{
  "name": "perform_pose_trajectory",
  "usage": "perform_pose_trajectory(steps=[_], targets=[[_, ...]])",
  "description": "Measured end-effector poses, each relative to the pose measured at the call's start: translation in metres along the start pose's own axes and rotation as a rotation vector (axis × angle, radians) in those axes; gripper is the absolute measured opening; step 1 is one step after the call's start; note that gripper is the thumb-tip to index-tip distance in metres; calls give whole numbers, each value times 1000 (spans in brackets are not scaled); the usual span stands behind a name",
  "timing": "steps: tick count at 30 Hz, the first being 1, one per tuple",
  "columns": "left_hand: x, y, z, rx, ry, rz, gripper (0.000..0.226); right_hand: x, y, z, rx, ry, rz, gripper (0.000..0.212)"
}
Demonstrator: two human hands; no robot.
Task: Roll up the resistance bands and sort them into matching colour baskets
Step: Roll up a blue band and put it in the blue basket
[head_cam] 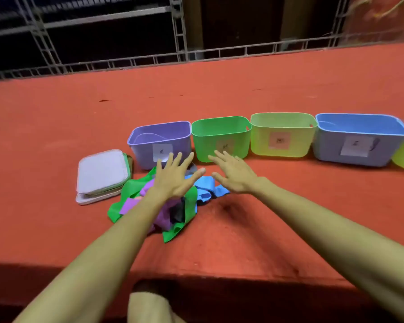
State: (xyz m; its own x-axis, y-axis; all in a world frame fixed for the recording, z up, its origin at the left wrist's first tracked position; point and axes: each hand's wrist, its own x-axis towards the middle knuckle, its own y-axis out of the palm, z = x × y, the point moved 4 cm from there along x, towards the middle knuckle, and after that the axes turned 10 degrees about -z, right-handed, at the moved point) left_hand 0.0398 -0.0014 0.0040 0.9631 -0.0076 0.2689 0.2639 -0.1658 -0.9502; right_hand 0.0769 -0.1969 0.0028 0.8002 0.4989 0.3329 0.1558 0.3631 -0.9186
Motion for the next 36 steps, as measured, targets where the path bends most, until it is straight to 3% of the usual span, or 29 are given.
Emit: perform_pose_trajectory(steps=[3, 7, 11, 14, 17, 20, 24, 26, 29, 31, 36], targets=[[5, 16, 2, 56, 31, -62, 69, 2, 22, 0, -18, -14, 67, 71], [-17, 59, 8, 175, 69, 66, 61, -18, 64, -12, -26, 134, 226, 75], [-11, 61, 6, 184, 69, 42, 62, -26, 65, -30, -63, 170, 63, 58], [7, 54, 0, 185, 18, 90, 59, -24, 52, -47, 136, 239, 9, 37], [20, 44, -16, 161, 52, 61, 78, -23, 24, -56, 348, 265, -64, 20], [31, 39, -47, 14, 133, 3, 93, -23, -19, -59, 537, 274, -179, 23], [47, 37, -88, -342, 198, -80, 38, -19, -92, -57, 743, 293, -342, 33], [49, 36, -109, -586, 147, -47, 31, -20, -126, -56, 770, 270, -394, 34], [43, 35, -144, -892, 96, 106, 23, -25, -168, -60, 848, 236, -460, 31], [33, 39, -164, -1081, 65, 262, 15, -29, -190, -70, 899, 243, -532, 41], [-7, 54, -202, -1308, 16, 499, 23, -33, -211, -106, 917, 315, -613, 38]])
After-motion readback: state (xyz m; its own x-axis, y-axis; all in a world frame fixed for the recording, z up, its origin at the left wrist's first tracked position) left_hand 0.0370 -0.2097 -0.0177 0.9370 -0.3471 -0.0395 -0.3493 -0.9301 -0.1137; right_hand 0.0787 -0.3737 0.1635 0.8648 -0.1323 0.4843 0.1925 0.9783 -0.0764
